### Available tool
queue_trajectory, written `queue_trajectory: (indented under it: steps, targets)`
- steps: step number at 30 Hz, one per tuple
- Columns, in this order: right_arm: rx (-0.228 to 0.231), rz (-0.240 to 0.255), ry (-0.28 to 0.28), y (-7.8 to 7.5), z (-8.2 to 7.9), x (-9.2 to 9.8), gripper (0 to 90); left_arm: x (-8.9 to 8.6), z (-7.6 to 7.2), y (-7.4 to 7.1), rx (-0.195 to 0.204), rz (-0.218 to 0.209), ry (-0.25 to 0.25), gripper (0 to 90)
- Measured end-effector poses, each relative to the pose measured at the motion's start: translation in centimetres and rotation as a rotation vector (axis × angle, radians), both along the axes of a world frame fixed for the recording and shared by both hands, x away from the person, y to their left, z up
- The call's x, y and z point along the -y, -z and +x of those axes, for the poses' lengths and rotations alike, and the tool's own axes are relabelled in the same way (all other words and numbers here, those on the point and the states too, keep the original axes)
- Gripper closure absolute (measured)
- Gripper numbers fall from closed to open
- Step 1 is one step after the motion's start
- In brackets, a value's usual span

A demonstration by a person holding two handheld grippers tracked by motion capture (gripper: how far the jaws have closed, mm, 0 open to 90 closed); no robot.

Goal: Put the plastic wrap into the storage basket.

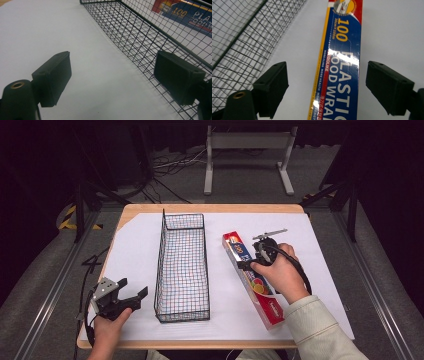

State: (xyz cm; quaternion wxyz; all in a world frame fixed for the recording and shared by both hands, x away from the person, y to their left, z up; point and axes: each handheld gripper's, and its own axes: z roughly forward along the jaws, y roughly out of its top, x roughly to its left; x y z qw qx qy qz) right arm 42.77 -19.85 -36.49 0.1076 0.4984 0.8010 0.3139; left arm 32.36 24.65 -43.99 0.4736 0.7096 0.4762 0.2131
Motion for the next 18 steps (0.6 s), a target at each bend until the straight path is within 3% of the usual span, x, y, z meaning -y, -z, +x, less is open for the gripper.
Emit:
queue_trajectory:
  steps: [10,12,18]
  targets:
    - [-0.072,-0.067,0.017,2.7,0.3,0.0,18.5,0.2,0.1,0.1,-0.007,0.005,0.001,15.3]
    - [-0.098,-0.079,0.011,3.0,0.2,-0.2,23.4,0.2,0.1,0.2,-0.009,0.009,0.002,15.3]
    - [-0.126,-0.134,0.031,3.6,0.4,-0.6,24.0,0.2,0.2,0.3,-0.015,0.007,0.0,15.3]
